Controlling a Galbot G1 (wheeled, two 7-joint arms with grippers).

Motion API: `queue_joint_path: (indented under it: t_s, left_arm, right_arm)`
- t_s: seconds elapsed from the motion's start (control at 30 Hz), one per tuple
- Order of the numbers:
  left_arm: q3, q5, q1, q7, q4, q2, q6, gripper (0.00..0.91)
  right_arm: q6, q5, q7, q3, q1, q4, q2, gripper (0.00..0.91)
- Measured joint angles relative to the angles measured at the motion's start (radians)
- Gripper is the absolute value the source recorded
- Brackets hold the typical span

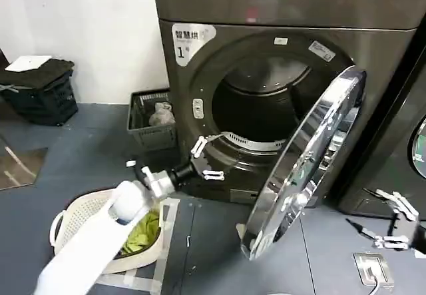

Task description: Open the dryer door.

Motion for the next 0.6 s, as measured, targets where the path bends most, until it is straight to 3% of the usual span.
queue_joint_path:
  t_s: [0.13, 0.27, 0.6]
  left_arm:
    - [0.048, -0.001, -0.041, 0.0, 0.03, -0.019, -0.011, 0.907]
    - [0.085, -0.004, -0.074, -0.001, 0.057, -0.033, -0.021, 0.907]
    - [0.159, -0.013, -0.154, -0.002, 0.121, -0.068, -0.047, 0.907]
  right_arm:
    - [-0.01, -0.078, 0.138, 0.077, -0.034, 0.004, 0.058, 0.907]
    - [-0.075, -0.152, 0.307, 0.153, -0.053, 0.022, 0.118, 0.907]
    - [-0.236, -0.248, 0.565, 0.304, -0.025, 0.067, 0.269, 0.907]
